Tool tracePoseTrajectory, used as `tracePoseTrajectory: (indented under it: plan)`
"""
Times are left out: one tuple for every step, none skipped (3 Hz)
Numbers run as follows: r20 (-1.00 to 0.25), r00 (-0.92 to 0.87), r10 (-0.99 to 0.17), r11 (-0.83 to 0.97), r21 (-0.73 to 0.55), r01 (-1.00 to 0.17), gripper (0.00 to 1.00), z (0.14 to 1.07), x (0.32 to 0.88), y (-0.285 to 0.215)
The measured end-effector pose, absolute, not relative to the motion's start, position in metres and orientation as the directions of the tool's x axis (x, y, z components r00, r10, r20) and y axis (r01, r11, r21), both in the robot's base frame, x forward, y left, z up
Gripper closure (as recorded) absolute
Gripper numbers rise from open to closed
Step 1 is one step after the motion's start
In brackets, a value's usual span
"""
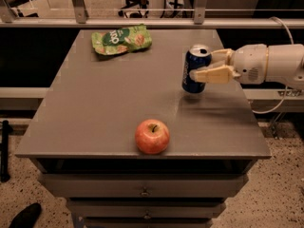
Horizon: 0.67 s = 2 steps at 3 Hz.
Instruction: Move pepsi can near apple
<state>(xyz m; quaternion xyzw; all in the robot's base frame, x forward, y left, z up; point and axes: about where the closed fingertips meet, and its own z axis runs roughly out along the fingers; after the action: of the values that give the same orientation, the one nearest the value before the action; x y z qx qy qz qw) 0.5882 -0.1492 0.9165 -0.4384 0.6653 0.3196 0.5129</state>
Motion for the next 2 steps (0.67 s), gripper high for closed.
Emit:
tracePoseTrajectory:
  plan:
    - [-0.951, -0.118, -0.286, 0.39, -0.003, -0.921, 1.0, 0.902, 0.565, -0.131]
    - [-0.946, -0.13, -0.297, 0.357, 0.016, -0.934, 1.0, 0.9, 0.542, -0.121]
